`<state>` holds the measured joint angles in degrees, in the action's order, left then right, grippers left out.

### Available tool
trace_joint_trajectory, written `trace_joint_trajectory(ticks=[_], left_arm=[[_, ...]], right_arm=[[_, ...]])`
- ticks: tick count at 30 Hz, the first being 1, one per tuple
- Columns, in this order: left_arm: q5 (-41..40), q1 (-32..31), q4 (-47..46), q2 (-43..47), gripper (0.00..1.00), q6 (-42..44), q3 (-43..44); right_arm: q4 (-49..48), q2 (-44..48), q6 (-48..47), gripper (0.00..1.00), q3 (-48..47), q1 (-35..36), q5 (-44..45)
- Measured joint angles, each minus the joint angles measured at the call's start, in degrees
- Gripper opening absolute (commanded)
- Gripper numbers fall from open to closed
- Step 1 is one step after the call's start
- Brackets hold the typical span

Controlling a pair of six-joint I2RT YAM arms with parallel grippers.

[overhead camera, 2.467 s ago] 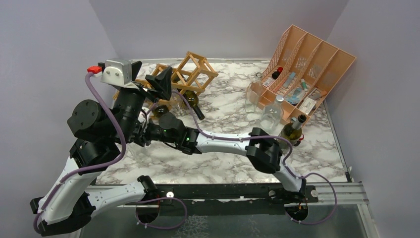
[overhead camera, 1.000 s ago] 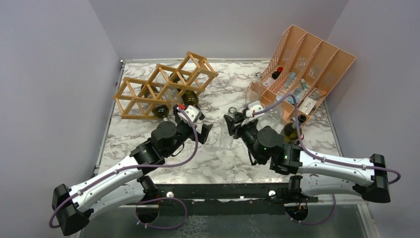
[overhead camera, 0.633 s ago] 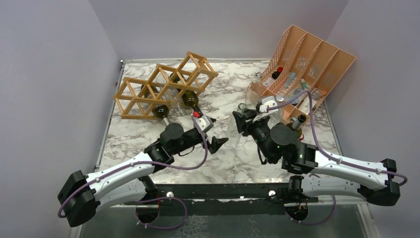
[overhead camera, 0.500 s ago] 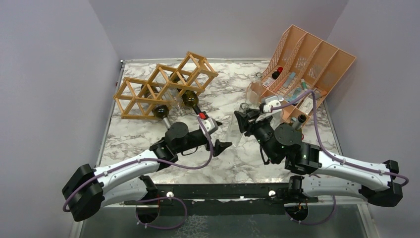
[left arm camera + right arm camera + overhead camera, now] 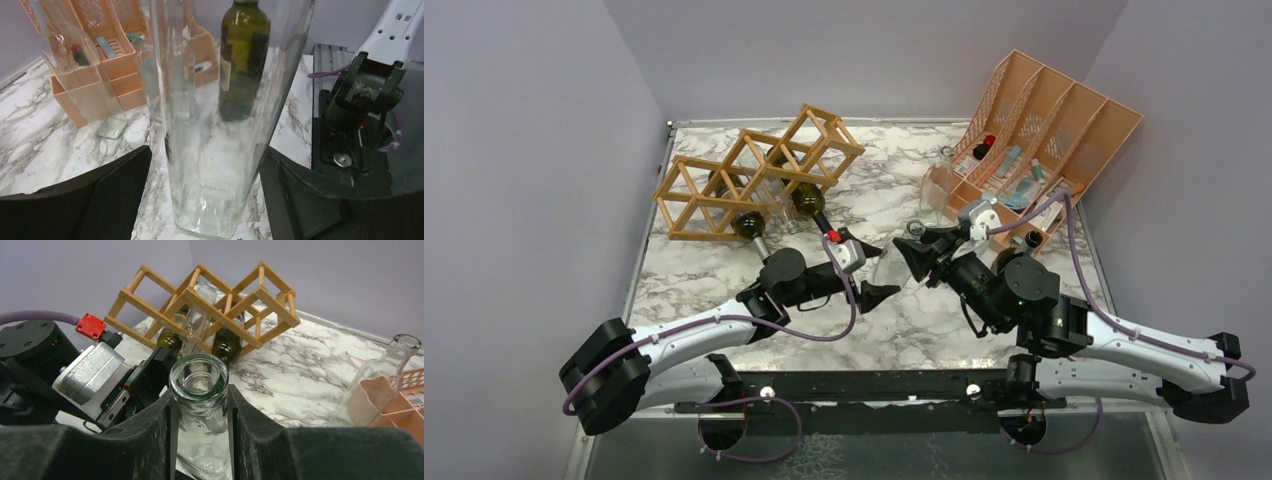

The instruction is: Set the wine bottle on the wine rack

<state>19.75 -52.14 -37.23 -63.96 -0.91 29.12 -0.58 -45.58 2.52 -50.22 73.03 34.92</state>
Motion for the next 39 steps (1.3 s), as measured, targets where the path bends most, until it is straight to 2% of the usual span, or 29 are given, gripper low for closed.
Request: trace_joint_trajectory(ticks=[3,6,8,10,11,12,13,14,15,18,23,33,39], left_arm=[[0.98,-0.02,-2.16,0.0,0.73,0.55,-1.18],[2.32,-0.04,-4.17,0.2,0.63,1.62,-2.12],[3.41,-0.17,-5.33,0.46,0.49,2.84,-2.36],[4.24,-0.26,-6.36,0.81,0.29,4.72,-2.36],[4.33,-0.35,-6.78,0.94,0.19,5.44,-2.36],[4.48,-0.35,-7.13,0.98,0.09,6.47,-2.36],[4.52,-0.35,-7.41,1.03,0.02,7.54,-2.36],[4.52,-0.37,-7.63,1.03,0.0,8.41,-2.36],[4.52,-0.35,-7.67,1.05,0.0,9.7,-2.36],[4.24,-0.31,-6.86,1.01,0.0,15.74,-2.36],[2.69,-0.07,-6.32,0.13,0.0,27.58,-2.03],[-1.27,-0.07,-3.45,-2.01,0.0,57.55,0.63],[-3.61,-0.07,-2.95,-2.78,0.0,72.52,3.63]], right_arm=[[0.09,0.66,-0.2,0.01,0.33,-0.02,-2.34],[0.39,1.86,-0.28,0.01,0.55,-0.02,-4.83],[0.5,2.95,-0.37,0.01,0.59,-0.02,-6.14],[0.48,3.89,-0.39,0.02,0.59,-0.02,-6.56],[0.55,4.37,-0.33,0.06,0.59,-0.04,-6.75],[0.68,4.72,-0.24,0.15,0.59,-0.09,-6.95],[0.81,5.03,-0.17,0.3,0.59,-0.09,-7.13],[1.05,5.27,-0.11,0.47,0.59,-0.09,-7.17],[1.51,5.49,0.0,0.58,0.57,-0.11,-7.17],[3.63,5.9,2.47,0.74,-0.15,0.02,-7.8],[9.94,6.21,5.92,0.79,-4.66,0.02,-8.39],[30.38,2.75,10.6,0.8,-18.78,0.02,-8.33],[39.1,-1.88,12.72,0.83,-21.07,0.02,-6.58]])
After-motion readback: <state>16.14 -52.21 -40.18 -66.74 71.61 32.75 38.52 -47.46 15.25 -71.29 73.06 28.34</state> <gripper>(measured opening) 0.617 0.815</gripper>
